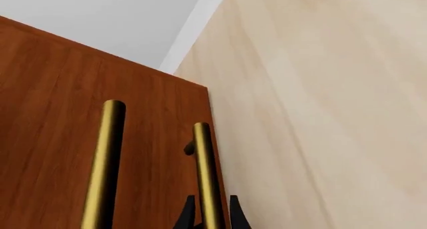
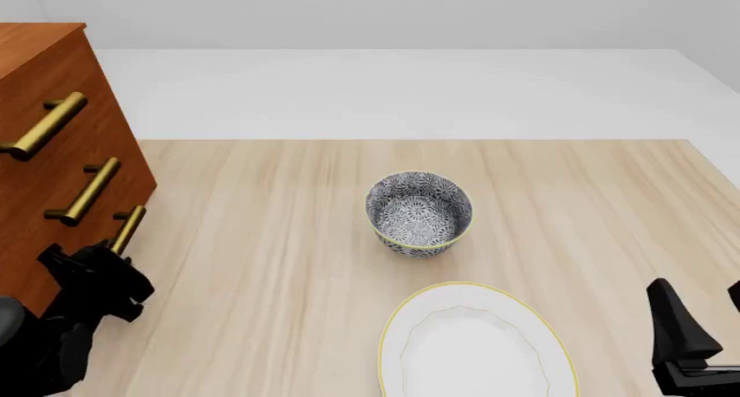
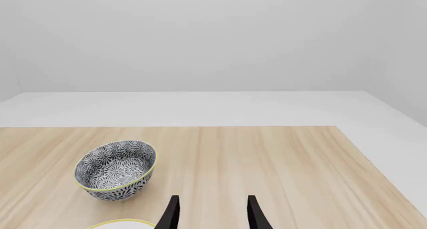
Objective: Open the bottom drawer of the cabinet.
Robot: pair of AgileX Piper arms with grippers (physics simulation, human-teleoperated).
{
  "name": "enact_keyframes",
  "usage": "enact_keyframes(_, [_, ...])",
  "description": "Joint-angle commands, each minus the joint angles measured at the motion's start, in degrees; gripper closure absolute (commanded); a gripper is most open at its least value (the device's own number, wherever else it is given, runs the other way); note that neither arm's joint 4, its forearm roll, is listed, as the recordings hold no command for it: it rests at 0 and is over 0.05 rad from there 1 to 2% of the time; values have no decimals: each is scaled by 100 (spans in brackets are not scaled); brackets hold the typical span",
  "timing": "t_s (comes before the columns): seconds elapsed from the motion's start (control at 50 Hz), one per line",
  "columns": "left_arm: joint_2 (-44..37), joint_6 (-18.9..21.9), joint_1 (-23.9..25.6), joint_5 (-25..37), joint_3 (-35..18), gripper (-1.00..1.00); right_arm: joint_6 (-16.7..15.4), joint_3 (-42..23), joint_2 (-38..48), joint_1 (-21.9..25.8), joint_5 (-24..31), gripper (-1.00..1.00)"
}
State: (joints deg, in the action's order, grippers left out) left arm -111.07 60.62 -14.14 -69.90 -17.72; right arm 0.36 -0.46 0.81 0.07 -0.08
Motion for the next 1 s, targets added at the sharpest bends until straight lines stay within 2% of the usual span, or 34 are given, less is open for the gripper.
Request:
enact_keyframes(0.02, [-184, 163, 147, 0, 110, 100, -1, 0, -2, -1, 1, -100])
enact_keyframes(0.42, [-337, 167, 643, 0, -29, 100, 0, 0, 3, 1, -1, -100])
enact_keyframes(1.0, [-324, 26, 1680, 0, -166, 100, 0, 0, 0, 0, 0, -100])
